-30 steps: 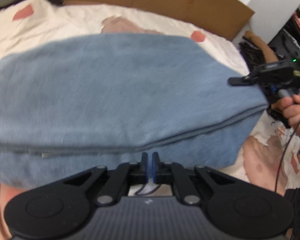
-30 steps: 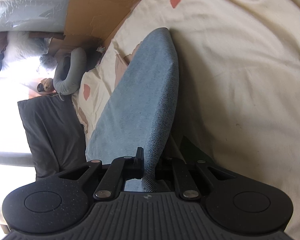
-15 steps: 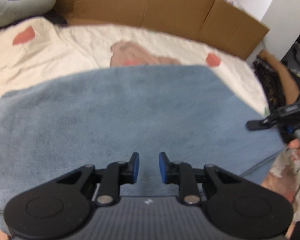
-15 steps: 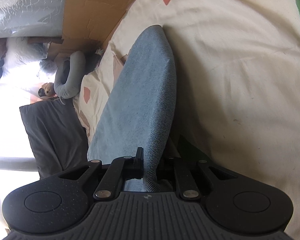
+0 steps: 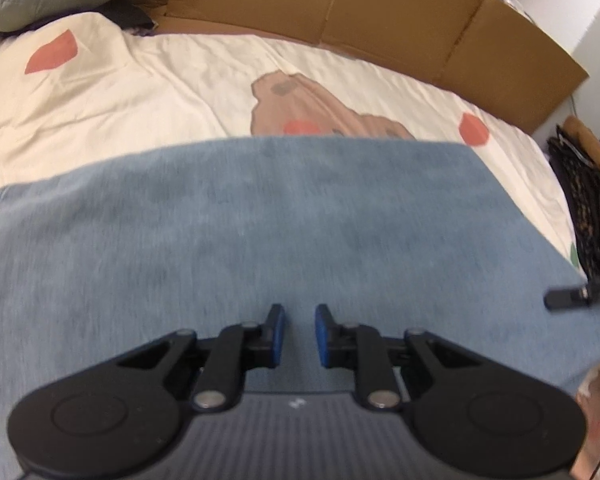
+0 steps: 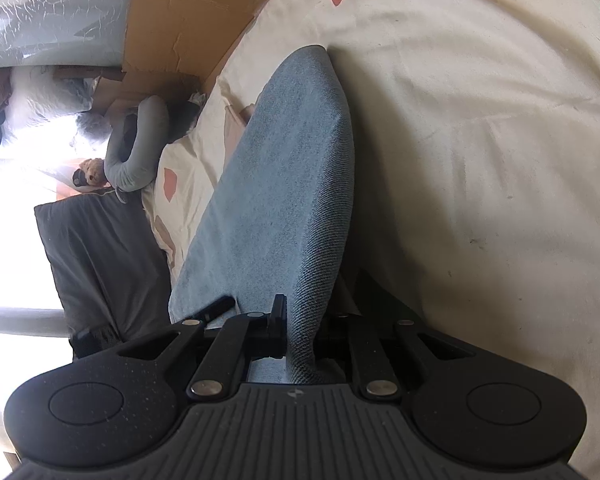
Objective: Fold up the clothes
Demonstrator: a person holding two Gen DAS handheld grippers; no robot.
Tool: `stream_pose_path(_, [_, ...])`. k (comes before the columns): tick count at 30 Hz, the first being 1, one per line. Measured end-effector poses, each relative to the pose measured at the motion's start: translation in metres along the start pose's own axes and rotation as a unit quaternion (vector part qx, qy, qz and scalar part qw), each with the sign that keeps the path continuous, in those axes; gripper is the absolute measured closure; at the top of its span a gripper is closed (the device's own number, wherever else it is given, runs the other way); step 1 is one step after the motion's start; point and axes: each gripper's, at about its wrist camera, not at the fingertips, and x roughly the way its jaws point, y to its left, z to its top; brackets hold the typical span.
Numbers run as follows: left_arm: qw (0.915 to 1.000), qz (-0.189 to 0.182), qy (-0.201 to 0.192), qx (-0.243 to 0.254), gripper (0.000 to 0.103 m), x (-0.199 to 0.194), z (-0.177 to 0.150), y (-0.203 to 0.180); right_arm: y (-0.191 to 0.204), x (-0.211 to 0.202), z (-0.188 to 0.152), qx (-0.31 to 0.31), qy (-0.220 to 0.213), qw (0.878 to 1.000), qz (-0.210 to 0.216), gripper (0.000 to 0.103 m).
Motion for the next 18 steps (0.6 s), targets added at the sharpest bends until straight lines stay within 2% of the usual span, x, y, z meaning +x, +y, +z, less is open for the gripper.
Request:
stream_pose_path(12, [0.9996, 0.012, -0.021, -0.013, 0.085, 0.028, 0.05, 0.004, -0.001, 0.0, 0.0, -0.006, 0.003, 1.0, -0.006, 0.094])
stream_pose_path(18, [0.999, 0.013, -0.026, -0.034, 0.091, 0.046, 0.065, 0.011, -0.001, 0.001, 0.0, -0.005, 0.003, 1.0, -0.009, 0.094])
